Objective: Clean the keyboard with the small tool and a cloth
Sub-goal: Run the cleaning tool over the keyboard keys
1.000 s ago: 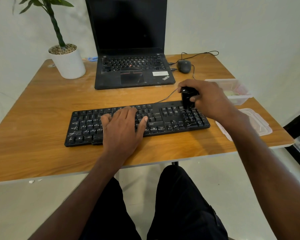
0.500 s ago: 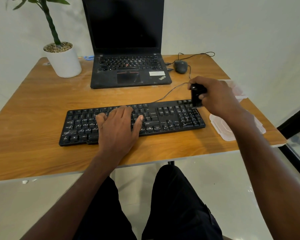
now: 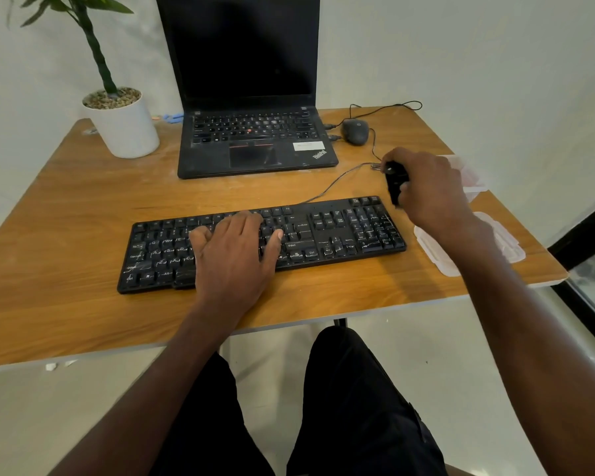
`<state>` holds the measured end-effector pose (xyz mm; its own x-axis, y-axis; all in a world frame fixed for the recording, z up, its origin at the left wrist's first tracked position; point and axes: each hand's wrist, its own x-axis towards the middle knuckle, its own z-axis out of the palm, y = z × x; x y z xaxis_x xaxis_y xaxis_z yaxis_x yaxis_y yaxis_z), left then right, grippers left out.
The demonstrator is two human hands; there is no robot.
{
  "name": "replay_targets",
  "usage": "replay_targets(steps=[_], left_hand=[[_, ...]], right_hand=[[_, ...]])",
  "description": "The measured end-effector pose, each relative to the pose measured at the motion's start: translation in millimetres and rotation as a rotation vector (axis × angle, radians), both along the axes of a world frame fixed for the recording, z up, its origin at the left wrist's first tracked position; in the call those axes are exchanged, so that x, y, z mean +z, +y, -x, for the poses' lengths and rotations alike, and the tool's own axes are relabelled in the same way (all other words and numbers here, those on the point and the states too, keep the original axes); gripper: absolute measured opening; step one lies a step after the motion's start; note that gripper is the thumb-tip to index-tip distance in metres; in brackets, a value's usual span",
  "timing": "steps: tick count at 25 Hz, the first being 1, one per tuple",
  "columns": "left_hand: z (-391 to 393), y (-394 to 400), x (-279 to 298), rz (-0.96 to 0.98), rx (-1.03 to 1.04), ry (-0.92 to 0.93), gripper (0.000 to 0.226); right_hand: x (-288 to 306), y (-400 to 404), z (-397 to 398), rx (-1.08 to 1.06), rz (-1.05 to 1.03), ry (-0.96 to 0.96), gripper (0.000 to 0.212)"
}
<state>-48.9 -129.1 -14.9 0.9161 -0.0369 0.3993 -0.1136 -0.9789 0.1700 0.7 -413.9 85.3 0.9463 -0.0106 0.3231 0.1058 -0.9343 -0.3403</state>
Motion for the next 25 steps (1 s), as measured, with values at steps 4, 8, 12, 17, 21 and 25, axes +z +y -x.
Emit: replay_targets(steps=[4,8,12,17,21,25], left_hand=[[-0.6,0.4,-1.0,0.005,-0.001,-0.001,0.044],[-0.3,-0.1,-0.2,0.006,0.003,-0.006,0.044],[-0.4,-0.8,0.3,-0.001,0.006,-0.013,0.042],[-0.6,-2.2,0.2,-0.005,0.000,-0.025,0.042],[-0.3,-1.4,1.0,-0.002,-0.005,-0.033,0.040],[0.6,-1.8,0.7,-0.003,-0.012,-0.054,0.039]], right_hand=[[2.1,4.3,-0.6,0.075,-0.089,-0.010,0.053],[0.3,4.9,-1.4,0.128,-0.001,0.133,0.049],[0.3,9.1,0.9,0.166,-0.101,0.095,0.050],[2.8,13.6,0.6,0.138,-0.073,0.059,0.050],[-4.2,22.7,5.8,0.270,-0.117,0.126,0.055],[-3.7,24.1,3.1,0.172,-0.004,0.029,0.054]])
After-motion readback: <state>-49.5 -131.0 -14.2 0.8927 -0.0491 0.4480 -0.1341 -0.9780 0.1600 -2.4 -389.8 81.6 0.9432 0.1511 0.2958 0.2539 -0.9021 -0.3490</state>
